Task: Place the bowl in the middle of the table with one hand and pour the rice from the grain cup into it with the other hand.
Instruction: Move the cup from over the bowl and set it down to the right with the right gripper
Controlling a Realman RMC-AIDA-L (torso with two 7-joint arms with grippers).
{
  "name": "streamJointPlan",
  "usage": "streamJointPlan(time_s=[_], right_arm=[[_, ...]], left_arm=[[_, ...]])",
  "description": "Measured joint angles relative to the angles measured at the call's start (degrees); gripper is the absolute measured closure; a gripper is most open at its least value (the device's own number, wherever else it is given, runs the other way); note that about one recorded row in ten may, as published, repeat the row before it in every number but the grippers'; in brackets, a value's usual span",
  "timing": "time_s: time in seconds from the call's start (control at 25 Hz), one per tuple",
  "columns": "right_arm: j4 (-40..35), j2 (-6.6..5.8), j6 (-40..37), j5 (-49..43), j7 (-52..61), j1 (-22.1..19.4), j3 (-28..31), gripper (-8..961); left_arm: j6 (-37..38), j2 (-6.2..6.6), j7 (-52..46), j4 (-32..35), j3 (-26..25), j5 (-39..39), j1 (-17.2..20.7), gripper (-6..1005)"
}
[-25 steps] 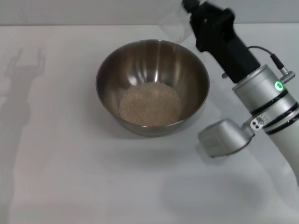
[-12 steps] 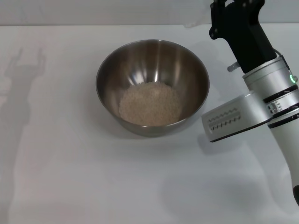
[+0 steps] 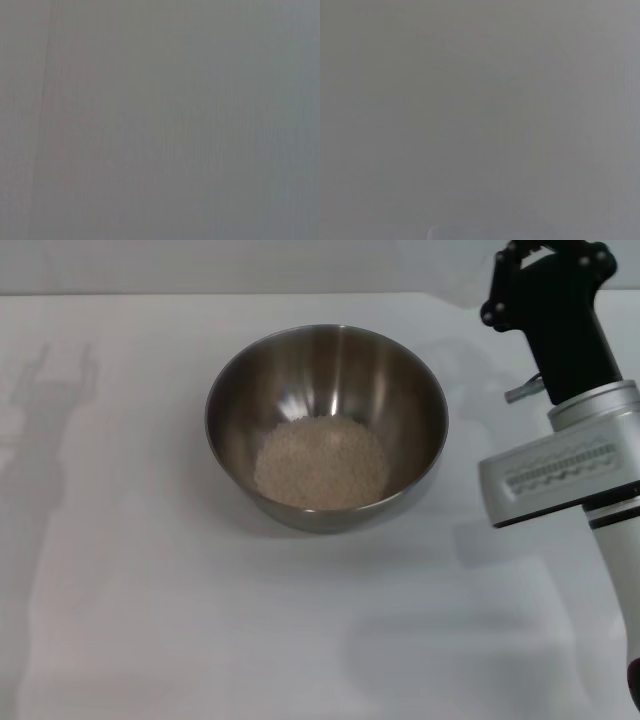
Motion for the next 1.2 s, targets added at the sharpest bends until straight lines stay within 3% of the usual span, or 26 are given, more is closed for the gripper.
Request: streamJointPlan(time_s=[0.48,0.76,1.2], right_arm=[[1.1,-0.06,0.0,4.5,14.1,-3.5,0.2,947],[0.1,-0.14,0.8,12.9,24.3,-6.6,-0.7,947],[-0.6,-0.07,1.0,17.2,28.7,-8.2,-0.7,947]], left_arm=[[-0.4,0.07,0.0,0.2,0.2,0.2,0.1,472],[-0.4,0.14,0.0,-0.1,0.2,0.3,0.4,472],[-0.7,0.27,0.1,-0.1,0.3,0.3,0.1,472]])
